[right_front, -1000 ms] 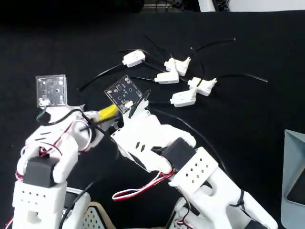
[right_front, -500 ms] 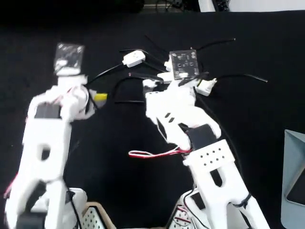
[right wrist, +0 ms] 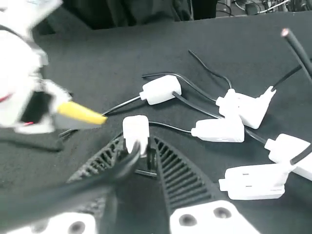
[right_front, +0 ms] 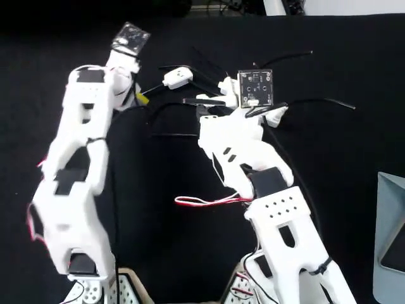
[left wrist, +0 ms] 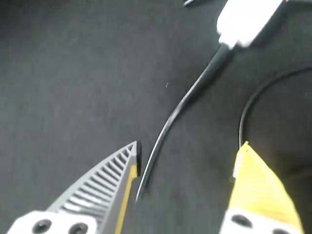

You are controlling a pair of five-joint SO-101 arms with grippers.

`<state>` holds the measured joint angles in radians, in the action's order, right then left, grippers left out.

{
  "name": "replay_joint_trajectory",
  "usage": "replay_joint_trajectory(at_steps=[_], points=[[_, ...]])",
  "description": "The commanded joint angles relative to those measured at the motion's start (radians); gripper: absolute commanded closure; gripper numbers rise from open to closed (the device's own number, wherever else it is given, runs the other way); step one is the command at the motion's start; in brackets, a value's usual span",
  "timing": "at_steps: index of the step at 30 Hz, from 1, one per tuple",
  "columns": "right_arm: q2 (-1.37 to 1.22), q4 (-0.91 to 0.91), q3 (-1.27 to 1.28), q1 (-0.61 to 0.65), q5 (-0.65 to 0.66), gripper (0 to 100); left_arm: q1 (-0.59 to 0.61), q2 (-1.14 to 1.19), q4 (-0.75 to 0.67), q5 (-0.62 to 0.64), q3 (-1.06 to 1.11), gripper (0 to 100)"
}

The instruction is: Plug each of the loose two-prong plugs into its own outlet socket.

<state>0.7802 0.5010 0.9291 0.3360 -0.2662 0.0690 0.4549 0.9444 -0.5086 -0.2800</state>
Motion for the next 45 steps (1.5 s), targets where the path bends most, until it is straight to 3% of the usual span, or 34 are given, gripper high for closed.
replay_joint_trajectory(at_steps=[1, 9, 16, 23, 35, 45], points=[[0.019, -0.023, -0.007, -0.012, -0.011, 98.7, -0.036, 0.203, -0.011, -0.012, -0.32, 69], [0.019, -0.025, 0.002, -0.009, -0.012, 98.7, -0.074, 0.517, -0.009, -0.006, -0.621, 71], [0.019, -0.025, 0.002, -0.009, -0.011, 98.7, -0.064, 0.634, -0.005, -0.011, -0.748, 98], [0.019, -0.025, 0.004, -0.009, -0.008, 98.7, -0.056, 0.605, 0.318, -0.011, -0.892, 97], [0.019, -0.025, 0.005, -0.009, -0.011, 98.7, -0.068, 0.615, 0.818, -0.011, -1.343, 97], [0.019, -0.026, 0.007, -0.011, -0.011, 98.7, -0.044, 0.605, 0.821, 0.035, -1.359, 97]])
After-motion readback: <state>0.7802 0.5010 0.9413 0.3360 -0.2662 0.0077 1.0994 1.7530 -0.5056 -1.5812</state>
